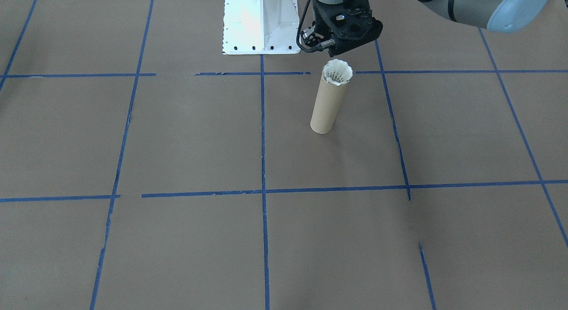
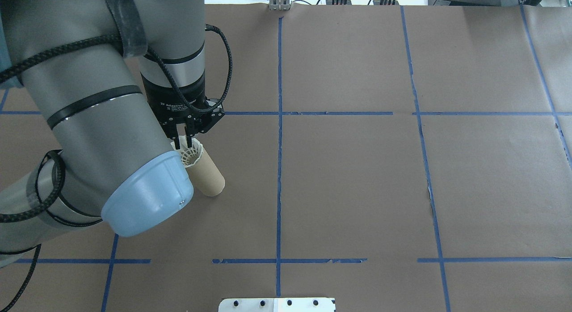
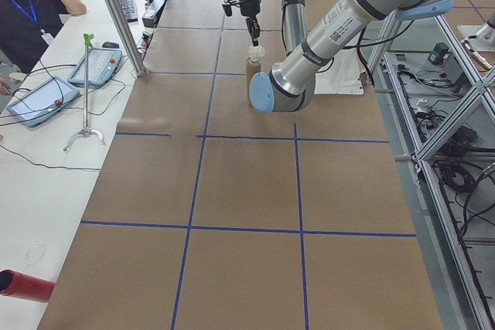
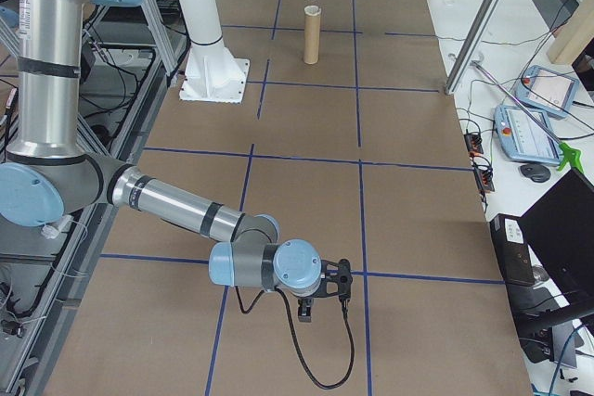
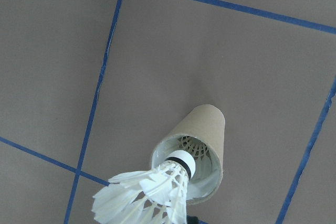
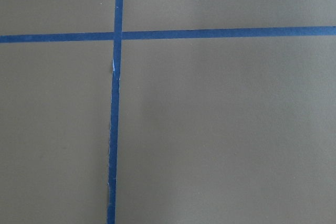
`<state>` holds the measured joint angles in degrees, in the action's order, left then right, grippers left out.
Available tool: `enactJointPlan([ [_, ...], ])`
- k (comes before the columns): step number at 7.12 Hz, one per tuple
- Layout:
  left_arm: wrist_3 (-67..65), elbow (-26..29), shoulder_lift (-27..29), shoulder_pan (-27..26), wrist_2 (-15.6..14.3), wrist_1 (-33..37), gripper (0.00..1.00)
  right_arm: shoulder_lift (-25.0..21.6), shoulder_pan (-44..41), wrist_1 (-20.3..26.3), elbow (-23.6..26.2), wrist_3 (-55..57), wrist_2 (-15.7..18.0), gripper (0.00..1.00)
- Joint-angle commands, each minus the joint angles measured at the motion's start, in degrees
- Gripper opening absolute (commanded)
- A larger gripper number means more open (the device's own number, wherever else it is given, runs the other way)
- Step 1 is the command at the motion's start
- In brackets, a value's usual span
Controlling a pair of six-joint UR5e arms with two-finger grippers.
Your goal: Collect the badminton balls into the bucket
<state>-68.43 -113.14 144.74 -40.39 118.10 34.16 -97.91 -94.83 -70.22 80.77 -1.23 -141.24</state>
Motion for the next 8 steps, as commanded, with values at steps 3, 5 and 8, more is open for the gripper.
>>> enactJointPlan([
  [3, 8.6, -6.4, -5.8, -6.0, 0.6, 7.7, 1.0, 0.0, 0.0, 0.0, 0.0, 0.0, 0.0, 1.0],
  [5, 18.0, -6.9, -14.0, -14.8, 2.1, 20.4, 1.0, 0.0, 0.0, 0.0, 0.0, 0.0, 0.0, 1.0],
  [8, 46.3, -5.8, -28.6, -31.6, 6.9, 26.8, 1.0, 0.0, 0.0, 0.0, 0.0, 0.0, 0.0, 1.0],
])
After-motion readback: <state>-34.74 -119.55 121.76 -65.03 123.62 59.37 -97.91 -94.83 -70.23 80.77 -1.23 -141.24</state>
